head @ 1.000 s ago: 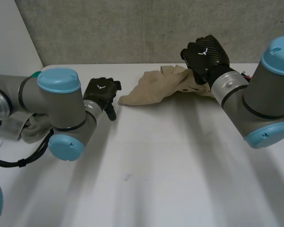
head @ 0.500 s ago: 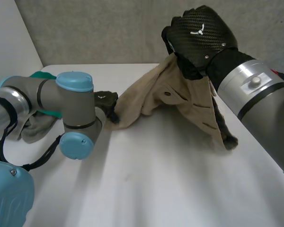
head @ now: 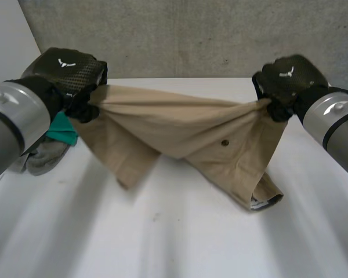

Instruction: Fold the laundry.

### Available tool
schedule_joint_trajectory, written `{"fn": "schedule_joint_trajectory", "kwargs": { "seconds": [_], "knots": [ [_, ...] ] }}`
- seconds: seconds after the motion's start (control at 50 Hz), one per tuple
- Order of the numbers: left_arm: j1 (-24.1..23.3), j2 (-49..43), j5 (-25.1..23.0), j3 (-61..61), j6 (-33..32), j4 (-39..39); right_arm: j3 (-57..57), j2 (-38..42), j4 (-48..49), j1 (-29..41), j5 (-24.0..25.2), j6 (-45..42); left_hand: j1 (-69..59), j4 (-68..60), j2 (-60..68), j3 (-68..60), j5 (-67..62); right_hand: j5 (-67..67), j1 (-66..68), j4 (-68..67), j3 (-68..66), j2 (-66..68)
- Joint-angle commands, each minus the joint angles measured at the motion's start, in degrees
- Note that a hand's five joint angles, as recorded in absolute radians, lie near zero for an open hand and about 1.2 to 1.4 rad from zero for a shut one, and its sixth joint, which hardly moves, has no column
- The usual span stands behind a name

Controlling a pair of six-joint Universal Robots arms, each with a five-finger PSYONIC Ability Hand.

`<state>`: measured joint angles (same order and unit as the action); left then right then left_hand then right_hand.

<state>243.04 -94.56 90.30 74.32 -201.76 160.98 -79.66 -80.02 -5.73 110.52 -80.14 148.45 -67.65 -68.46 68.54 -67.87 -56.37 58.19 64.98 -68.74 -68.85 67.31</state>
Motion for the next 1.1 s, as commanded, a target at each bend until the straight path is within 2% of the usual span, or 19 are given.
{"fn": "schedule_joint_trajectory", "kwargs": {
  "seconds": [0.02,0.08,0.18,0.24,0.3,0.38,0.4,0.44,0.48,0.56,0.64,0.76,0.84,0.94,1.1],
  "knots": [
    [0.7,-4.4,0.1,-0.5,-7.8,-5.0,1.3,6.1,-4.6,0.5,-2.1,-1.8,-12.4,-11.5,11.5,-12.1,-13.6,11.8,15.0,-11.3,-11.2,12.7],
    [0.9,-13.2,0.2,-4.3,-8.5,-4.2,3.1,11.2,-4.9,1.1,-2.4,-3.7,-12.4,-11.5,11.5,-12.1,-13.6,11.8,15.0,-11.3,-11.2,12.7],
    [0.8,-28.3,1.4,-18.9,-8.2,-2.9,11.3,21.3,-3.4,1.6,-4.3,-5.3,-12.4,-11.5,11.5,-12.1,-13.6,11.8,15.0,-11.3,-11.2,12.7],
    [0.6,-33.0,1.4,-27.3,-7.8,-2.1,17.0,25.3,-2.0,2.0,-5.7,-5.5,-12.4,-11.5,11.5,-12.1,-13.6,11.8,15.0,-11.3,-11.2,12.7],
    [0.3,-35.9,0.5,-38.4,-7.1,2.0,26.6,29.5,1.8,2.5,-8.0,-5.3,-12.4,-11.5,11.5,-12.1,-13.6,11.8,15.0,-11.3,-11.2,12.7],
    [0.7,-36.5,-1.0,-48.5,-6.3,16.4,38.2,31.1,11.5,2.4,-11.3,-4.6,-12.4,-11.5,11.5,-12.1,-13.6,11.8,15.0,-11.3,-11.2,12.7],
    [0.9,-35.9,-0.4,-50.5,-6.1,23.2,41.4,31.0,17.0,2.3,-12.0,-4.1,-12.4,-11.5,11.5,-12.1,-13.6,11.8,15.0,-11.3,-11.2,12.7],
    [1.0,-34.6,0.8,-50.9,-5.9,29.4,43.4,30.4,22.8,2.2,-12.5,-3.2,-12.4,-11.5,11.5,-12.1,-13.6,11.8,15.0,-11.3,-11.2,12.7],
    [1.3,-32.4,2.3,-50.2,-5.6,37.1,44.6,29.1,30.0,2.4,-12.3,-1.4,-12.4,-11.5,11.5,-12.1,-13.6,11.8,15.0,-11.3,-11.2,12.7],
    [2.0,-30.1,3.0,-47.8,-4.4,41.4,44.0,27.7,36.5,2.4,-10.0,1.0,-12.4,-11.5,11.5,-12.1,-13.6,11.8,15.0,-11.3,-11.2,12.7],
    [2.5,-28.7,3.0,-42.5,-2.9,38.1,43.1,28.0,35.6,2.7,-6.4,1.8,-12.4,-11.5,11.5,-12.1,-13.6,11.8,15.0,-11.3,-11.2,12.7],
    [3.4,-27.8,4.1,-31.7,-1.7,36.1,39.2,29.7,33.3,2.4,-4.2,2.5,-12.4,-11.5,11.5,-12.1,-13.6,11.8,15.0,-11.3,-11.2,12.7],
    [3.4,-28.0,5.4,-22.6,-1.4,36.4,34.0,31.5,31.3,2.1,-2.4,3.9,-12.4,-11.5,11.5,-12.1,-13.6,11.8,15.0,-11.3,-11.2,12.7],
    [2.4,-30.8,5.4,-10.4,-1.6,36.2,23.8,35.8,30.5,1.3,2.5,5.3,-12.4,-11.5,11.5,-12.1,-13.6,11.8,15.0,-11.3,-11.2,12.7],
    [0.3,-34.1,4.5,0.5,-3.3,32.0,13.2,39.2,29.1,-0.7,2.7,-0.7,-12.4,-11.5,11.5,-12.1,-13.6,11.8,15.0,-11.3,-11.2,12.7]
  ]
}}
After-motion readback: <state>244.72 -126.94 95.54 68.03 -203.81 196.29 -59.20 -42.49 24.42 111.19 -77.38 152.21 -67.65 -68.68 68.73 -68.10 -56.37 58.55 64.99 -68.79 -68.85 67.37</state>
